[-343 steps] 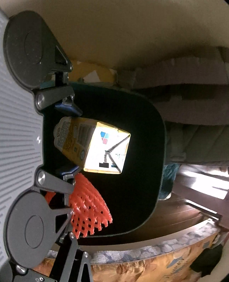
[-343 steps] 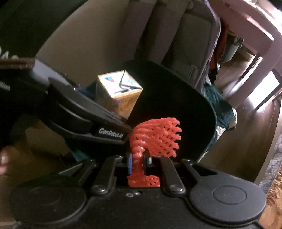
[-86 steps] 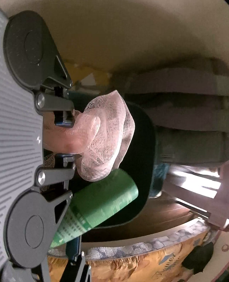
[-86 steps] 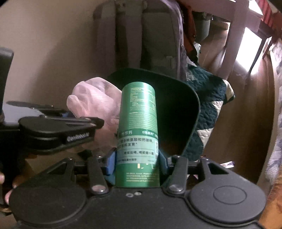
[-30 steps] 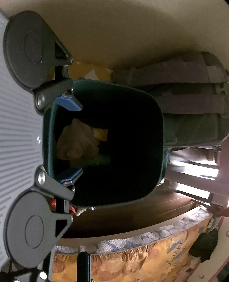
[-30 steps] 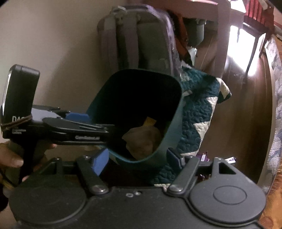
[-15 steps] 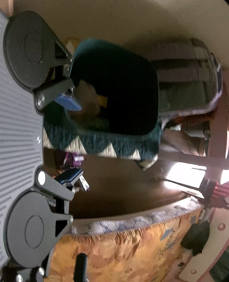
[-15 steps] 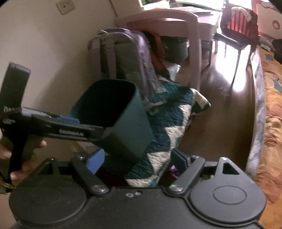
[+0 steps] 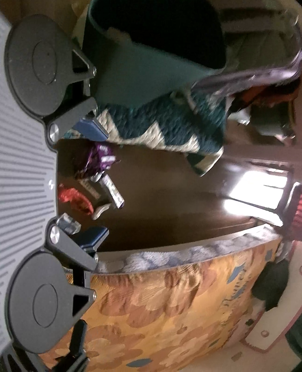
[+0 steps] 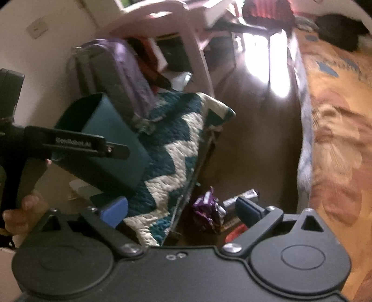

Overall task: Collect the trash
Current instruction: 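Lower both tools from the wastebasket toward the trash on the floor, then grasp the red plastic bag with left tool while right tool grasps white-grey wrapper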

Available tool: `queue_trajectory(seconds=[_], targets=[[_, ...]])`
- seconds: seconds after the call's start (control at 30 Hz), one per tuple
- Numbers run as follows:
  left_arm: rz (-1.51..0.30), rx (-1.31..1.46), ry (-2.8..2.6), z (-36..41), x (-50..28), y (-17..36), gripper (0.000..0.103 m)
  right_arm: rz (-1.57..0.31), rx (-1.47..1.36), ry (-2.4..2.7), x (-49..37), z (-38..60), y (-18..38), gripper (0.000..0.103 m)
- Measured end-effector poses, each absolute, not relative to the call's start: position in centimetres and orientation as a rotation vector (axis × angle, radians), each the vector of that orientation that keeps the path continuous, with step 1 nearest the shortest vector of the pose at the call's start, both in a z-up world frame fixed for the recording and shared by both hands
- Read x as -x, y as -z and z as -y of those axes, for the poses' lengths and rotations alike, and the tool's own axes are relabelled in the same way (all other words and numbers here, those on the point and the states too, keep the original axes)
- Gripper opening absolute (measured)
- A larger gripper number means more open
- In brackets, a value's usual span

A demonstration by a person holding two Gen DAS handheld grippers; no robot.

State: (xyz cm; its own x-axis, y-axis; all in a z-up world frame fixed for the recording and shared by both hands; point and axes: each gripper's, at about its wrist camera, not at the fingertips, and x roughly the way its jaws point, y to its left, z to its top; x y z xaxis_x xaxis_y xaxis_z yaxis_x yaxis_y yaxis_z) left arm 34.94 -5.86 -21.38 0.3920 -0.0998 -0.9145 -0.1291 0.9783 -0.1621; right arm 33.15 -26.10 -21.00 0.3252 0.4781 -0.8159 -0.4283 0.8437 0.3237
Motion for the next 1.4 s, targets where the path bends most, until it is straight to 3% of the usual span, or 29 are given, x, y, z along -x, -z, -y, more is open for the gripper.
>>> queue_trajectory(seconds=[0.23, 0.63, 1.03, 1.4], targets=[[-1.244, 0.188, 0.009, 8.4, -36.0, 29.6, 0.083, -1.168, -0.11, -0.474, -32.9, 29.3, 29.7, 0.102], [-1.375, 0.101, 0.053, 14.0, -37.4, 49.3, 0.083, -1.281, -0.148, -0.176, -31.8, 32.3, 50.8, 0.1], [-1.476, 0.015, 0.119, 17.7, -38.5, 67.9, 0.083, -1.354, -0.113, -0.013, -32.3, 32.7, 70.2, 0.087], [-1.531, -0.012, 0.194, 20.4, -39.4, 80.3, 0.083, -1.369, -0.141, 0.118, -33.8, 33.6, 81.0, 0.08]])
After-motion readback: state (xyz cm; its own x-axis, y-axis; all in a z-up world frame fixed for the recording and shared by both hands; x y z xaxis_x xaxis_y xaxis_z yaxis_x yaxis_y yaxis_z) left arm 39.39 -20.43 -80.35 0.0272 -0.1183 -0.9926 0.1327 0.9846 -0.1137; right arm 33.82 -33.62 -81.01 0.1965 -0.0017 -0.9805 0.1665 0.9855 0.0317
